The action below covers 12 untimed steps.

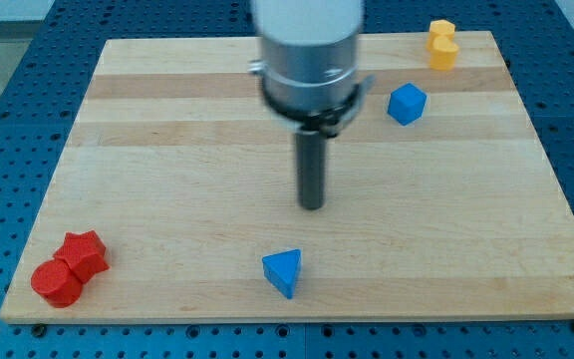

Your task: Push the blue cube closer to the blue triangle

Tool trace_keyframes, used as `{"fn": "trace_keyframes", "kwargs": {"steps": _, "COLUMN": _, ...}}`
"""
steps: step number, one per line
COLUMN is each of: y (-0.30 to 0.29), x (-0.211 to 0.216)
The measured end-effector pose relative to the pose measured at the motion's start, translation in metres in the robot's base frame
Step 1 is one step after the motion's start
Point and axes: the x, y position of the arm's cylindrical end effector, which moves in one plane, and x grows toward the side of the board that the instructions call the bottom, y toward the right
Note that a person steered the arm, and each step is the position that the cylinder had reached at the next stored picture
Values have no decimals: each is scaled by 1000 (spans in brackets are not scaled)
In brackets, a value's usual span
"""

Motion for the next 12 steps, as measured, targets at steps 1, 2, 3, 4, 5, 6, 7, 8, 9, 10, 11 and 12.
{"fn": "trace_keyframes", "kwargs": {"steps": 1, "y": 101, "x": -33}}
{"fn": "trace_keyframes", "kwargs": {"steps": 2, "y": 183, "x": -80}}
{"fn": "trace_keyframes", "kwargs": {"steps": 3, "y": 177, "x": -121}}
{"fn": "trace_keyframes", "kwargs": {"steps": 4, "y": 145, "x": -150}}
{"fn": "trace_keyframes", "kwargs": {"steps": 5, "y": 113, "x": -155}}
{"fn": "trace_keyframes", "kwargs": {"steps": 6, "y": 99, "x": -150}}
{"fn": "trace_keyframes", "kwargs": {"steps": 7, "y": 98, "x": -125}}
{"fn": "trace_keyframes", "kwargs": {"steps": 8, "y": 90, "x": -111}}
{"fn": "trace_keyframes", "kwargs": {"steps": 9, "y": 61, "x": -111}}
{"fn": "trace_keyframes", "kwargs": {"steps": 10, "y": 39, "x": -105}}
{"fn": "trace_keyframes", "kwargs": {"steps": 11, "y": 24, "x": -96}}
{"fn": "trace_keyframes", "kwargs": {"steps": 12, "y": 14, "x": -90}}
